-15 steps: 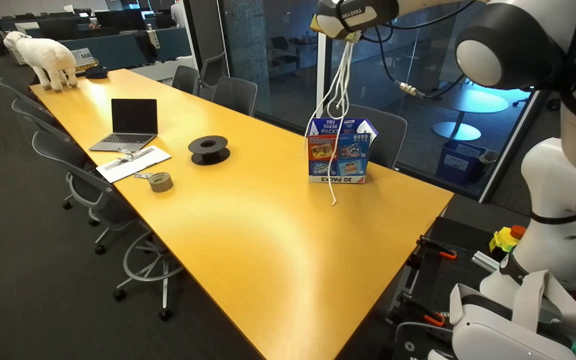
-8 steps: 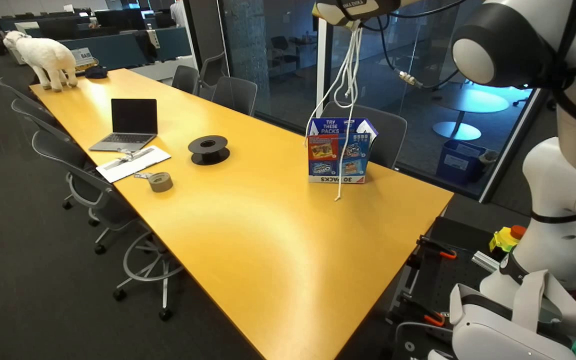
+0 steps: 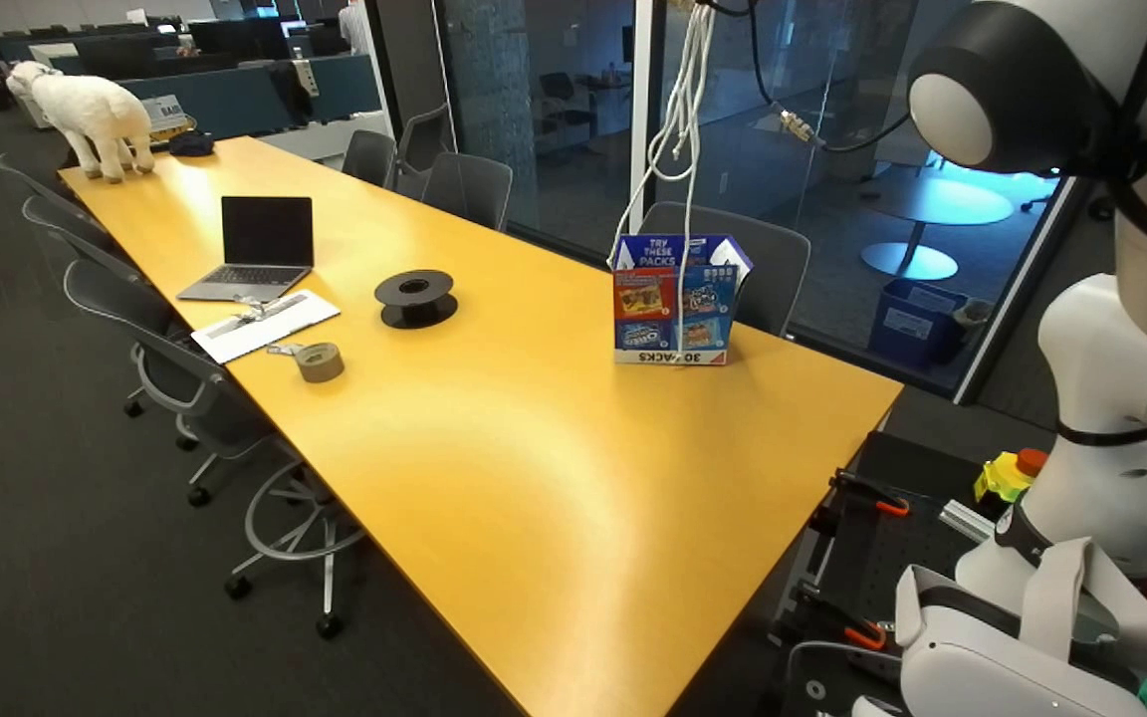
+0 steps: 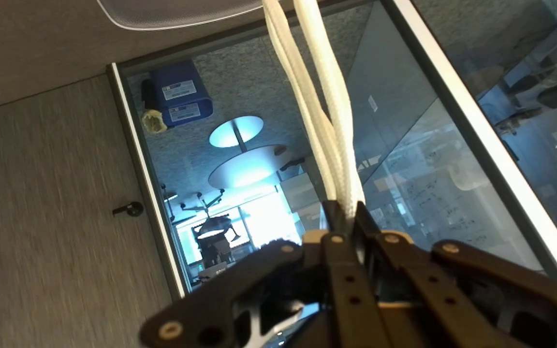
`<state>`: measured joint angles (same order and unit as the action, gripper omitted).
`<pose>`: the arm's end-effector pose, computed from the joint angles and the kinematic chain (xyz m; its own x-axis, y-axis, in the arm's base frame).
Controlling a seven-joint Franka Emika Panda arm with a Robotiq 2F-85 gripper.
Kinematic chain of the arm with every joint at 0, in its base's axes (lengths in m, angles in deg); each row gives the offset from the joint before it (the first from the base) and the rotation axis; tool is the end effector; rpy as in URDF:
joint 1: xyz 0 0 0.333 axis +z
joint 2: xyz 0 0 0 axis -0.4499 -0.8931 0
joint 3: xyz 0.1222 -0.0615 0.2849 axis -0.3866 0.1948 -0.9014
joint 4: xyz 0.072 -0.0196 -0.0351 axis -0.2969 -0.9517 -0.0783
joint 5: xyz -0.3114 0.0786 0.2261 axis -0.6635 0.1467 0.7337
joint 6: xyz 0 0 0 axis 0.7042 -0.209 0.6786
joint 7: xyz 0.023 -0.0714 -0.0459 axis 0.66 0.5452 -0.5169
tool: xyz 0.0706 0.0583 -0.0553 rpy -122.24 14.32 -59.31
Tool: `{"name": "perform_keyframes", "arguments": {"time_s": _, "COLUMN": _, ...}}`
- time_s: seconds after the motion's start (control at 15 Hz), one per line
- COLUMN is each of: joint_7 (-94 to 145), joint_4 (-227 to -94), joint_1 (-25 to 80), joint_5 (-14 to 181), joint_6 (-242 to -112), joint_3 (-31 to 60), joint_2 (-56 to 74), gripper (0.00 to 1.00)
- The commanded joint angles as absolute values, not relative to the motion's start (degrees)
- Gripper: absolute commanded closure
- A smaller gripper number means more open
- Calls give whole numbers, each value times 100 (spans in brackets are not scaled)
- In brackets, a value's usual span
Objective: Put the ropes in the carton box
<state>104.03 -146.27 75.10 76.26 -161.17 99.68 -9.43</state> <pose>0.6031 -0.1917 0.7024 -0.3818 -0.5304 0.7569 -0.9168 0.1135 -0.3829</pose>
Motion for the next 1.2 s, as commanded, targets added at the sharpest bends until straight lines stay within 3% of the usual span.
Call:
{"name": "perform_keyframes", "arguments": {"time_s": 0.0, "joint_7": 10764, "joint_4": -14304, "joint_1": 7580, "joint_5": 7572, "joint_6": -15912, "joint_3": 10197, "joint_2": -1110, "gripper": 94}}
{"name": "perform_keyframes", "arguments": {"time_s": 1.13, "joint_7": 11093, "joint_4": -12963, "joint_1": 6915, "joint_5": 7343, "joint_6": -14357, "joint_3": 10018, "joint_2": -1554, "gripper": 95}}
